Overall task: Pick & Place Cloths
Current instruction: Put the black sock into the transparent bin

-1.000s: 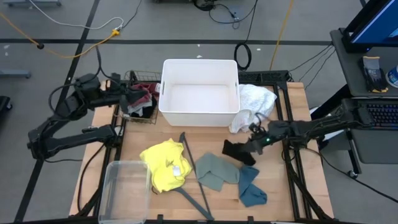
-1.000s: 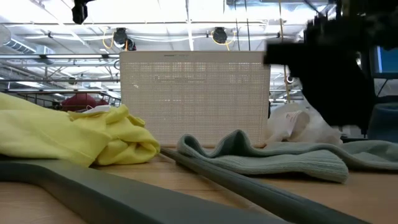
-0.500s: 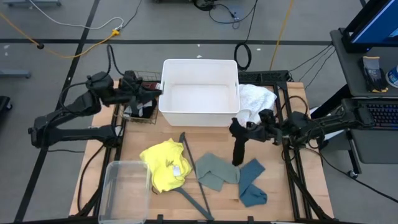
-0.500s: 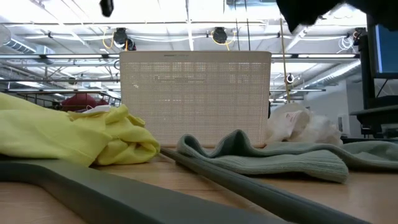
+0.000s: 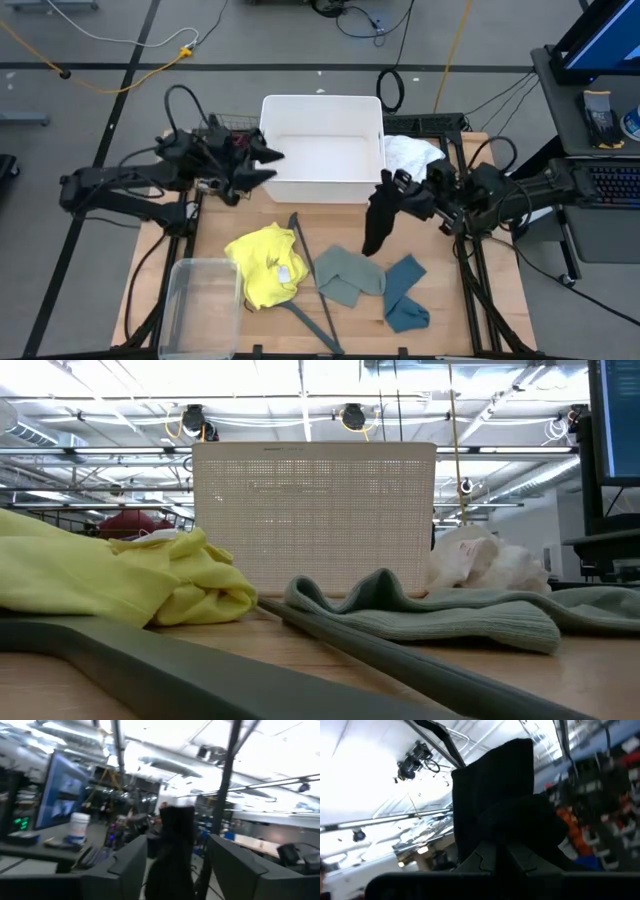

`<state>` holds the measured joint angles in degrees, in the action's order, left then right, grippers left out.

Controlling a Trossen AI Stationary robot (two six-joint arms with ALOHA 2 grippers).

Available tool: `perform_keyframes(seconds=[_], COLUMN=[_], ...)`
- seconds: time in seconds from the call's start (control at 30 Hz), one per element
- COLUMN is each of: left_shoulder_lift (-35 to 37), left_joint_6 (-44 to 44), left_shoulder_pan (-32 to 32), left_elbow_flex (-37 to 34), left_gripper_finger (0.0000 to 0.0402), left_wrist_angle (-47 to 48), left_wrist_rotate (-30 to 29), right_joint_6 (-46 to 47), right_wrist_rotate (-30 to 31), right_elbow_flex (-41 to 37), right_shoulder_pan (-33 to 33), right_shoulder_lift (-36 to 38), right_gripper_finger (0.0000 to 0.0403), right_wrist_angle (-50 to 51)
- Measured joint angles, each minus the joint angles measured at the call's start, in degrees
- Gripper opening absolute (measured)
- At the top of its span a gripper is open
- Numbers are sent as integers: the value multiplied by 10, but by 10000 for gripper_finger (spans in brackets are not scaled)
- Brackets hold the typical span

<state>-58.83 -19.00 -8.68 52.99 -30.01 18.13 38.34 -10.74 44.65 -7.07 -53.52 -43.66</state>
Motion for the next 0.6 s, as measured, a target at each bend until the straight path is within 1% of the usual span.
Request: perform_keyframes(seconds=[0.13, 0.27, 0.47, 0.6], left_shoulder_lift=[-36, -70, -108, -125], left_joint_6=[16, 37, 37, 37], left_shoulder_pan=[37, 68, 103, 126], left_elbow_flex=[0, 0, 0, 0], left_gripper_finger=[251, 271, 278, 278], left_wrist_angle=[-58, -103, -136, -140], left_wrist_rotate=[0, -2, -23, -37], right_joint_6=[-50, -82, -101, -106], right_wrist_rotate=[0, 0, -2, -26], right_elbow_flex=[48, 89, 146, 185], right_shoulder_pan=[0, 0, 4, 15], right_shoulder_lift=[-35, -77, -147, -190], right_gripper_finger=[0, 0, 0, 0], right_wrist_angle=[4, 3, 4, 4])
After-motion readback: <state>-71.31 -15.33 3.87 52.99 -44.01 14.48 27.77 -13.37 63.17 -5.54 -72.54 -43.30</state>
